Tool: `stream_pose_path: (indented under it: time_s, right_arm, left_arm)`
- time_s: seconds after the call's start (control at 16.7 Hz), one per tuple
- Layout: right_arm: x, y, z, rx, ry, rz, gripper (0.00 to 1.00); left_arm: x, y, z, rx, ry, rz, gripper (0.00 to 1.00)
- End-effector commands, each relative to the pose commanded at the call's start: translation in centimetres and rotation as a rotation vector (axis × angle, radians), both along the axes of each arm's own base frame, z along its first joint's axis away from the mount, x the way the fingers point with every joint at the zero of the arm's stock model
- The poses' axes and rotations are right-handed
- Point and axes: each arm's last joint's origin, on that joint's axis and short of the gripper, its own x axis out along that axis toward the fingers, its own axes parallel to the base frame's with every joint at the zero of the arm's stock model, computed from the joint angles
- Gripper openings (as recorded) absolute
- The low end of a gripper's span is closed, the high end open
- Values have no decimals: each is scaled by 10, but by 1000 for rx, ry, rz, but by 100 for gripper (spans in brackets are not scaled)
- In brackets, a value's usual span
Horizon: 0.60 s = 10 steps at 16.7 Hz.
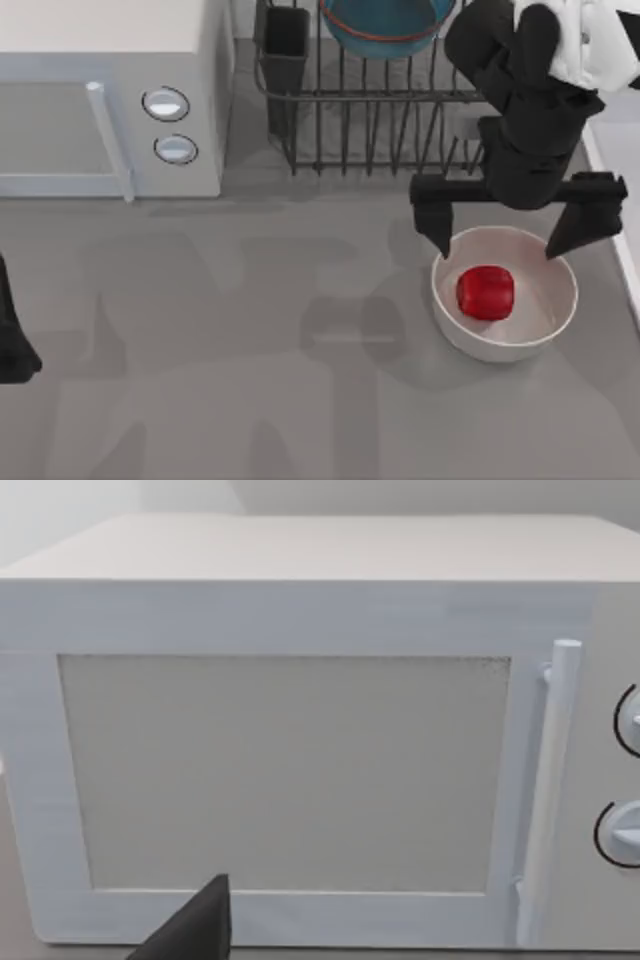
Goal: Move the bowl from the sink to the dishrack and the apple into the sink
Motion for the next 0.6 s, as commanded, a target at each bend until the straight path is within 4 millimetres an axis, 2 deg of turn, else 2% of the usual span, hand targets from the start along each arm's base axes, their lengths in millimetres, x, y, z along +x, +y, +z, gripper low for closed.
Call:
stream_pose_path:
  time_s: [0.12, 0.24, 0.6]
  right_arm:
    - [1, -2, -1, 1, -1, -5, 100]
    - [2, -1, -13, -1, 3, -5, 100]
    - [4, 2, -85, 8, -11, 0, 100]
  left_arm:
    - [0, 0, 0, 0, 0, 0, 100]
    - [0, 0, 0, 0, 0, 0, 100]
    - [0, 0, 0, 0, 0, 0, 100]
